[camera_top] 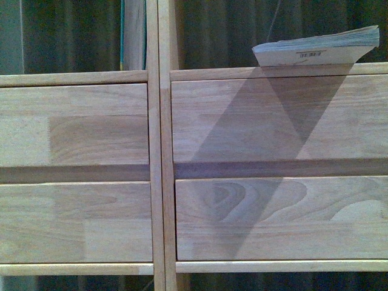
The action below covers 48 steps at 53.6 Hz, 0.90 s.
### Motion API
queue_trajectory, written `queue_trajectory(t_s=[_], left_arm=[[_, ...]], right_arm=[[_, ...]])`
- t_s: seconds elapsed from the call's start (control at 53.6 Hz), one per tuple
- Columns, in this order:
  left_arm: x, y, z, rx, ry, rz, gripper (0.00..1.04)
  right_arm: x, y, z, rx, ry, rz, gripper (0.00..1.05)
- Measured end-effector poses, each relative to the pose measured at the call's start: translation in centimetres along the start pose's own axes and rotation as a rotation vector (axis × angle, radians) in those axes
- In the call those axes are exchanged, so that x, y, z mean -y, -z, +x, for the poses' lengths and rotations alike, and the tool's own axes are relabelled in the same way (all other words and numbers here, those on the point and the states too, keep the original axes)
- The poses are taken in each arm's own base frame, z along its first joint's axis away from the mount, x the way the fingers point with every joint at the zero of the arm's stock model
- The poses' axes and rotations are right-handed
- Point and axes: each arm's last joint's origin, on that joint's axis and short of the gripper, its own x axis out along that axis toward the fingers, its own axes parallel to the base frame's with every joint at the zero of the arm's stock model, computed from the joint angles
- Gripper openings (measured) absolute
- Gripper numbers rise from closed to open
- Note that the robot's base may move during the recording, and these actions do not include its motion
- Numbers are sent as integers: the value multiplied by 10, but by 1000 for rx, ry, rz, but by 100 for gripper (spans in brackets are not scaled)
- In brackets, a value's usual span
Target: Organize books on shelf
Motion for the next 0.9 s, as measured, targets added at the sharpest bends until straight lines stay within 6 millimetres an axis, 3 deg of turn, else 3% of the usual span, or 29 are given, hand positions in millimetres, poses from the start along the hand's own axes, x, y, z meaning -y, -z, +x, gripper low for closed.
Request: queue_trajectory(t_s=[0.896], left_arm=[[0, 0, 0, 0, 0, 0, 97]], right_arm=[[0, 0, 0, 0, 0, 0, 98]])
